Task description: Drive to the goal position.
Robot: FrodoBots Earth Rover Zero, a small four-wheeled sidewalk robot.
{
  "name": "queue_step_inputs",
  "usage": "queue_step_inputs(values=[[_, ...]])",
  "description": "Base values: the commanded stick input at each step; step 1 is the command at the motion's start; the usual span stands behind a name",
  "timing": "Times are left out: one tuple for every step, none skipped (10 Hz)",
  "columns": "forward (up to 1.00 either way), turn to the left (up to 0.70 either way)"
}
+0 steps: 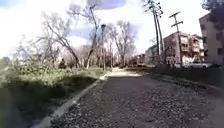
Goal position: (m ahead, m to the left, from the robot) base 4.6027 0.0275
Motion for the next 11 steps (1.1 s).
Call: queue_step_inputs(values=[[0.7,-0.35],[0.7,-0.35],[0.7,-0.35],[0.7,-0.35],[0.7,-0.35],[0.7,-0.35],[0.7,-0.35],[0.7,-0.35],[0.7,-0.35],[0.7,-0.35],[0.7,-0.35]])
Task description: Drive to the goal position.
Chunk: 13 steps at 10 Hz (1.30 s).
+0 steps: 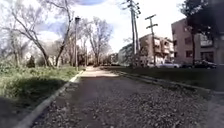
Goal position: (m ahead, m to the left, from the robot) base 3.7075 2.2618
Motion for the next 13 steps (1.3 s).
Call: queue_step_inputs(values=[[0.7,-0.35],[0.7,-0.29],[0.7,-0.13],[0.7,0.0],[0.7,0.0],[0.7,0.0],[0.7,0.0],[0.7,0.0],[0.7,0.17],[0.7,0.35],[0.7,0.35],[0.7,0.35],[0.7,0.35]])
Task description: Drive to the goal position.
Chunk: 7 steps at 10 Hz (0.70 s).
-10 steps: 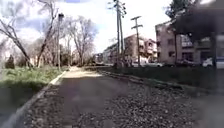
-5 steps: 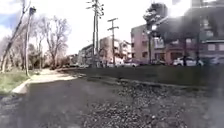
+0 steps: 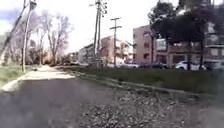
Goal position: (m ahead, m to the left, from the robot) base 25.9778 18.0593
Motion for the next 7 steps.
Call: queue_step_inputs(values=[[0.7,0.35],[0.7,0.35],[0.7,0.35],[0.7,0.35],[0.7,0.35],[0.7,0.35],[0.7,0.35]])
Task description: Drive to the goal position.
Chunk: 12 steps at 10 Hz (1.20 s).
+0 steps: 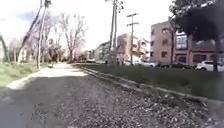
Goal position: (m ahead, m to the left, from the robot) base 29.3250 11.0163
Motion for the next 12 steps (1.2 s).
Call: queue_step_inputs(values=[[0.7,0.35],[0.7,0.35],[0.7,0.35],[0.7,0.22],[0.7,0.0],[0.7,0.0],[0.7,0.0],[0.7,0.0],[0.7,0.0],[0.7,0.0],[0.7,0.0],[0.7,0.0]])
